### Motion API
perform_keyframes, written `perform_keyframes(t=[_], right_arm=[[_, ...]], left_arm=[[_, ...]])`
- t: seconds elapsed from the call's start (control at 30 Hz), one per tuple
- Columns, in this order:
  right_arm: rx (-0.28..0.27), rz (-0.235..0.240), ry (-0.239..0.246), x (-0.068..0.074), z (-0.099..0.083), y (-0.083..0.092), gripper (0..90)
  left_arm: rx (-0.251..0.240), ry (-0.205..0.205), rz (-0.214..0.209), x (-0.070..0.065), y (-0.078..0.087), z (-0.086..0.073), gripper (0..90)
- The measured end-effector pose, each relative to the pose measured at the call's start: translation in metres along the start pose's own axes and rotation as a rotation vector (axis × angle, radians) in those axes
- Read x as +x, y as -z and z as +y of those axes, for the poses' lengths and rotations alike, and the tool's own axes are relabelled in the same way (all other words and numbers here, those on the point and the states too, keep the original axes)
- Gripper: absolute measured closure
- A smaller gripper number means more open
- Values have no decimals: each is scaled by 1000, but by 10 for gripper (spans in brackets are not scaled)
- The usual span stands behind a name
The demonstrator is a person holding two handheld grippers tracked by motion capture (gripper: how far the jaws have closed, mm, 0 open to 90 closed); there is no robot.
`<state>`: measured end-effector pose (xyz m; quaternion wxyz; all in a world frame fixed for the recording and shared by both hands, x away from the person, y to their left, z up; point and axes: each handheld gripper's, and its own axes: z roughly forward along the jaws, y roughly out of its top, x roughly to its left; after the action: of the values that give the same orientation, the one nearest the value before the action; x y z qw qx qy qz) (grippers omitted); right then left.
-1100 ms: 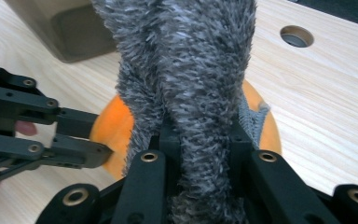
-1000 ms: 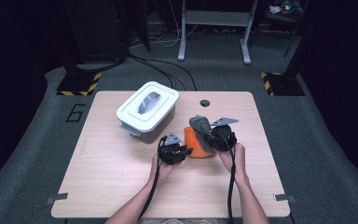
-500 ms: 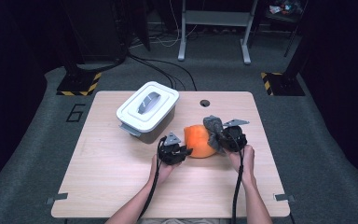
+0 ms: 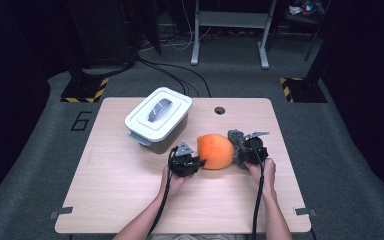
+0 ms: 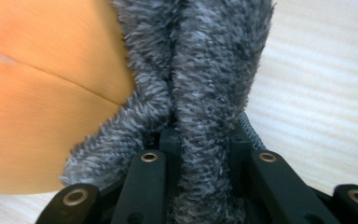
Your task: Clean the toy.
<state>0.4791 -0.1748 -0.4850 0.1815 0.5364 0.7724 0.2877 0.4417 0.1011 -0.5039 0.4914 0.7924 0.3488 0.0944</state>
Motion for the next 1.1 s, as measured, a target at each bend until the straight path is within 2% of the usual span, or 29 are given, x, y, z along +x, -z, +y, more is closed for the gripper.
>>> perform_keyframes(t=[0.1, 0.17, 0.2, 0.3, 0.33, 0.47, 0.53, 0.57, 0.6, 0.63, 0.8, 0.9, 1.03, 1.1], right_arm=[[49, 10, -16, -1, -3, -8, 742], [51, 17, -20, -2, -4, -11, 743], [54, 20, -26, -2, -5, -10, 744], [29, 16, -14, -5, -5, -4, 745], [21, 14, -26, -6, -5, -1, 744], [-30, 33, -33, -11, -6, 17, 746], [-57, 33, -28, -10, -5, 28, 746], [-72, 36, -25, -8, -4, 33, 746], [-78, 43, -25, -7, -3, 39, 746], [-100, 56, -8, -7, -2, 44, 746], [-154, 127, 8, 2, 9, 69, 746], [-165, 158, 28, 7, 16, 73, 746], [-173, 197, 43, 17, 24, 76, 745], [-176, 212, 50, 24, 28, 77, 744]], left_arm=[[-3, 10, 4, 0, 0, -1, 733], [-8, 17, 5, 0, 0, -2, 733], [-7, -2, 11, 1, 1, -1, 732], [-8, 1, 14, 1, 1, -1, 733], [-10, 16, 13, 0, 1, -2, 733], [-16, 12, 17, 1, 1, -3, 732], [-20, 12, 18, 1, 1, -3, 732], [-17, -5, 19, 2, 1, -3, 733], [-18, 0, 19, 1, 1, -3, 732], [-19, 0, 22, 1, 1, -3, 733], [-22, 4, 24, -1, 1, -2, 733], [-20, -10, 34, -1, 1, -1, 733], [-17, 0, 30, -2, 1, -1, 732], [-15, -20, 34, -1, 1, 0, 732]])
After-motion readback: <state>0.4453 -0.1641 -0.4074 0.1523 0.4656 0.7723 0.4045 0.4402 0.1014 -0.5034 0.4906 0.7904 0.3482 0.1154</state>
